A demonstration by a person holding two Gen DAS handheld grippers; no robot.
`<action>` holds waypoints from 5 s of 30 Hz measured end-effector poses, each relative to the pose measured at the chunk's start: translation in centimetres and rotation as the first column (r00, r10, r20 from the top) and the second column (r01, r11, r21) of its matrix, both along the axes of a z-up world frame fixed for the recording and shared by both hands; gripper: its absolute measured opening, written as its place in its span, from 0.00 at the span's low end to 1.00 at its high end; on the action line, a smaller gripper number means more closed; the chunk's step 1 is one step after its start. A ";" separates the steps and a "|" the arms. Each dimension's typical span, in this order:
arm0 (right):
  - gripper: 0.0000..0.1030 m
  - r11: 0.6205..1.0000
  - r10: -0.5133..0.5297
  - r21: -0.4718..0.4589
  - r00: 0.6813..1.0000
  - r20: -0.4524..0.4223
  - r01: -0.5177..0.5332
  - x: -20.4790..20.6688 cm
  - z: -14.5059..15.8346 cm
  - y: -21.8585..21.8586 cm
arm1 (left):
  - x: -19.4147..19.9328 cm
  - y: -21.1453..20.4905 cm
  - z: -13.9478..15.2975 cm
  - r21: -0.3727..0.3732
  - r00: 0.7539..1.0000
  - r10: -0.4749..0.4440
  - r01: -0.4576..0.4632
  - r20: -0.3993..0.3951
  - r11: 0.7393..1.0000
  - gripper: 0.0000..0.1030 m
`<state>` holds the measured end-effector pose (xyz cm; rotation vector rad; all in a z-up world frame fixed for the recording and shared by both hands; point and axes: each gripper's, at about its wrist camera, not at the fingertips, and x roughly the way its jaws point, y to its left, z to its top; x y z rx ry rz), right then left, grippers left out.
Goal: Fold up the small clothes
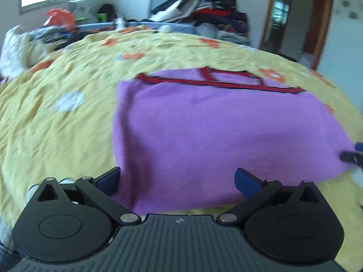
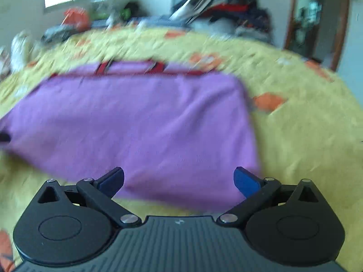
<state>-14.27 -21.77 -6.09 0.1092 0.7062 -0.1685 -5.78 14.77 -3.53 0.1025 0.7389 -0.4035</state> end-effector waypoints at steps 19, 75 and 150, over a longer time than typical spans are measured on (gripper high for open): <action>1.00 0.915 0.136 0.373 0.988 0.067 -0.152 1.6 -1.5 -10.1 | 4.9 5.6 -1.9 -0.072 0.976 0.110 -0.126 -0.187 0.990 1.00; 1.00 0.868 0.105 0.478 0.991 0.084 -0.133 -2.5 -1.7 -11.7 | 8.4 8.0 -1.9 -0.377 0.911 -0.116 -0.046 -0.395 0.925 1.00; 0.09 0.953 0.173 0.241 0.983 0.069 -0.184 12.5 1.5 -13.3 | 9.7 6.4 1.5 -0.032 0.959 -0.208 0.206 -0.194 0.978 0.94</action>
